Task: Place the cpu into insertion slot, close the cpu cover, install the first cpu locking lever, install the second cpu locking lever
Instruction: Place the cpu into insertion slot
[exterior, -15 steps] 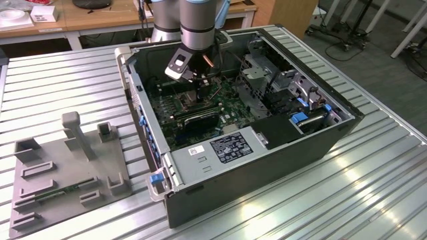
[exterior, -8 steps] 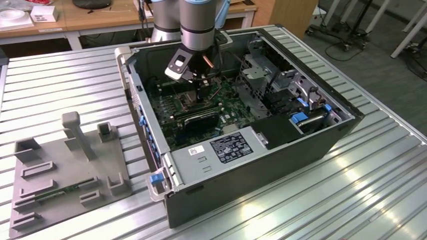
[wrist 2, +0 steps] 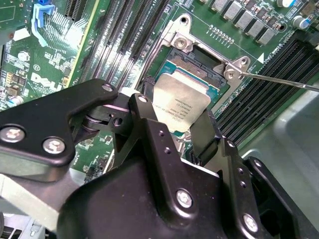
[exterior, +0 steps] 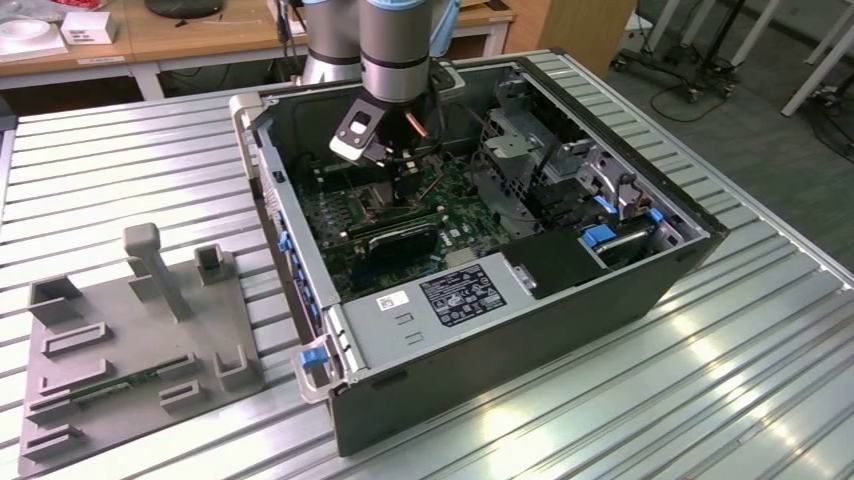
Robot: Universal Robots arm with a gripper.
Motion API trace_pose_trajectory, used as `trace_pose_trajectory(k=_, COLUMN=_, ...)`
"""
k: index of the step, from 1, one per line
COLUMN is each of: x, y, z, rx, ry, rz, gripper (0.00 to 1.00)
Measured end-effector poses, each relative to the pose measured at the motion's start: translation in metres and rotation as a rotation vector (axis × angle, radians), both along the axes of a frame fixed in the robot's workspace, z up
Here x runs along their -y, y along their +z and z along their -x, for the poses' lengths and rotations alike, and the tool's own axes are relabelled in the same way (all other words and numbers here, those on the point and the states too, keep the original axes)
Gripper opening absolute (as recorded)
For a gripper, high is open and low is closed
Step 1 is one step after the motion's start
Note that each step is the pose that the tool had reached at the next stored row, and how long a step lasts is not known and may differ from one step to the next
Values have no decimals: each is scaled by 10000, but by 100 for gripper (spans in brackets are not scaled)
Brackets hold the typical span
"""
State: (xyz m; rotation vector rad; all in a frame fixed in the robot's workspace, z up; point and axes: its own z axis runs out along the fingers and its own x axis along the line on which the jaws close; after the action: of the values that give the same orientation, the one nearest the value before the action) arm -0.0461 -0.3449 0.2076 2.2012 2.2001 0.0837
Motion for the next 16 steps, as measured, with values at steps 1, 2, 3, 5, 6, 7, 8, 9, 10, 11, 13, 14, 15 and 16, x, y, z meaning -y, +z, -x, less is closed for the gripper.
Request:
trace_pose_trajectory(k=1, x=0, y=-2, z=0, rx=0, ry=-3, rz=0, gripper=54)
trace_pose_trajectory(k=2, x=0, y=-4, z=0, rx=0, ry=-7, rz=0, gripper=54)
trace_pose_trajectory(k=3, x=0, y=-6, z=0, rx=0, ry=-10, rz=0, gripper=54)
trace_pose_trajectory(k=5, x=-1, y=-11, z=0, rx=0, ry=-16, rz=0, gripper=54)
trace_pose_trajectory(k=6, x=-1, y=-13, z=0, rx=0, ry=-19, rz=0, gripper=54)
trace_pose_trajectory(k=7, x=-1, y=-15, z=0, rx=0, ry=-22, rz=0, gripper=54)
trace_pose_trajectory(k=8, x=-1, y=-17, z=0, rx=0, ry=-25, rz=0, gripper=54)
trace_pose_trajectory(k=9, x=-1, y=-19, z=0, rx=0, ry=-29, rz=0, gripper=54)
trace_pose_trajectory(k=10, x=-1, y=-21, z=0, rx=0, ry=-32, rz=0, gripper=54)
trace_pose_trajectory(k=11, x=-1, y=-23, z=0, rx=0, ry=-35, rz=0, gripper=54)
trace_pose_trajectory(k=13, x=-1, y=-28, z=0, rx=0, ry=-42, rz=0, gripper=54)
trace_pose_trajectory(k=14, x=-1, y=-30, z=0, rx=0, ry=-45, rz=0, gripper=54)
trace_pose_trajectory(k=15, x=-1, y=-32, z=0, rx=0, ry=-48, rz=1, gripper=54)
trace_pose_trajectory(k=16, x=-2, y=-34, z=0, rx=0, ry=-51, rz=0, gripper=54)
